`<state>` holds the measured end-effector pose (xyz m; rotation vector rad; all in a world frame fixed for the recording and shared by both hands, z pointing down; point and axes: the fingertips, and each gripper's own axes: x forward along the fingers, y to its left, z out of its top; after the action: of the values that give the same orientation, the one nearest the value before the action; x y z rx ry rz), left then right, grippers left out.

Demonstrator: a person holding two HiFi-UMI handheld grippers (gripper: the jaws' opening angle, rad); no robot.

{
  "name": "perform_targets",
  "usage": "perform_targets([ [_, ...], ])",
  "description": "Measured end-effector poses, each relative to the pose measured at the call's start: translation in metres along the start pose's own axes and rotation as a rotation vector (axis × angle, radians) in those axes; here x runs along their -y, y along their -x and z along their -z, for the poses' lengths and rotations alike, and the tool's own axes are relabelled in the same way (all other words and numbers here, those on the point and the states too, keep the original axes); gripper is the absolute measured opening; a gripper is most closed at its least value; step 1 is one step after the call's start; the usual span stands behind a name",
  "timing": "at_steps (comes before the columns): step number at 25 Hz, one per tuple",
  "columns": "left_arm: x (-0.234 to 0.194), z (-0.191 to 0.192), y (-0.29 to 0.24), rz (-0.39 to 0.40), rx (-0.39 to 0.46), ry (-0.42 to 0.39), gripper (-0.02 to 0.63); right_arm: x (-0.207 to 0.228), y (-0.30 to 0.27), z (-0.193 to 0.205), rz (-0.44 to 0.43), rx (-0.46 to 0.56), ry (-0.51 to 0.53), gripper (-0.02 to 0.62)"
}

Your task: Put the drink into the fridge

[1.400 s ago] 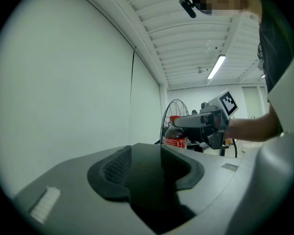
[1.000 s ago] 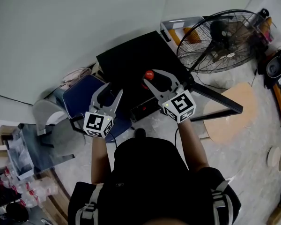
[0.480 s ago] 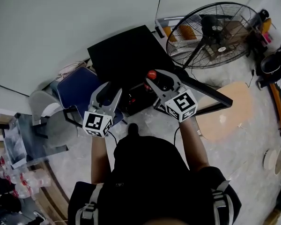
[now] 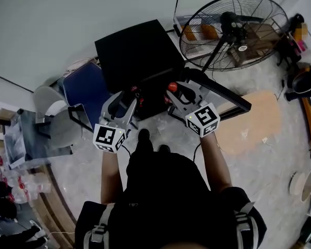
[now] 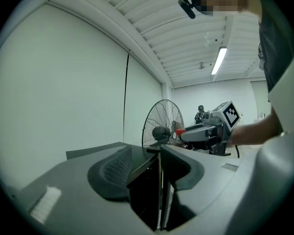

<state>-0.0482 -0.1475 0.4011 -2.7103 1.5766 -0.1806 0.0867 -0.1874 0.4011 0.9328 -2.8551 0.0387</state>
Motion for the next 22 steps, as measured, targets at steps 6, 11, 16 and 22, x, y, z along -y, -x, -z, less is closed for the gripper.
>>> perform_targets([
  [6, 0.031, 0.014, 0.011, 0.014, -0.046, 0.015, 0.184, -0.008, 0.028, 0.024, 0.016, -0.019, -0.036, 0.133],
  [11, 0.038, 0.024, 0.019, 0.046, -0.057, 0.027, 0.184, -0.016, 0.036, 0.035, 0.052, -0.029, -0.04, 0.133],
  [16, 0.033, 0.021, 0.023, 0.067, -0.043, 0.034, 0.184, -0.018, 0.04, 0.037, 0.093, -0.039, -0.043, 0.133],
  [22, 0.024, 0.03, 0.033, 0.12, -0.056, 0.041, 0.184, -0.03, 0.036, 0.045, 0.127, -0.041, -0.086, 0.133],
])
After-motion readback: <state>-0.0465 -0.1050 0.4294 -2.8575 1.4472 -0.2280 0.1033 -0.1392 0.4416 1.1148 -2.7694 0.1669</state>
